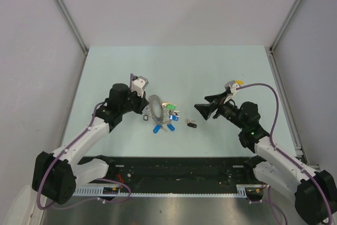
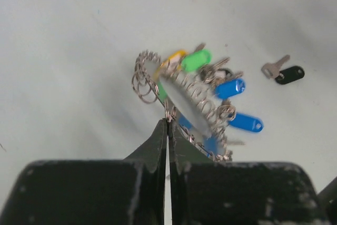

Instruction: Put the keys on the keyring

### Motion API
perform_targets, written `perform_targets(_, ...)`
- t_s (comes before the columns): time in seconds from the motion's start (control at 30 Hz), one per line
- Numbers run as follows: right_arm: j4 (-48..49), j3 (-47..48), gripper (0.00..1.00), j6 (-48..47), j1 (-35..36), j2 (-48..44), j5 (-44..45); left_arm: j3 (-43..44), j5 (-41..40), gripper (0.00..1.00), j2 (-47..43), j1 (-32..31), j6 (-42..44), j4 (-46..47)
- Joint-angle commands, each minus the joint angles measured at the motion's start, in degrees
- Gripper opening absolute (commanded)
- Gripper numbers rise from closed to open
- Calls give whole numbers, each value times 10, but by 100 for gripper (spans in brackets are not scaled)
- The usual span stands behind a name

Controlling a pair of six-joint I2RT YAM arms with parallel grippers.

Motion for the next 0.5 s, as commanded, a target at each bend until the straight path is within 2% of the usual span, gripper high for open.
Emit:
perform_targets(0.0, 53, 54, 80, -15, 12, 52, -75, -10, 81, 0, -51, -2, 95, 92)
perform_targets(0.17, 76, 102, 79, -18, 30, 124, -119, -19, 170, 0, -76, -1, 133, 156)
perform_targets(0.37, 82, 167, 77, -100, 78, 200, -152, -17, 258, 0, -86, 0, 187, 163)
perform_targets(0.47, 75, 198, 72, -128, 96, 237, -182, -19, 289, 0, -90, 1, 192, 164)
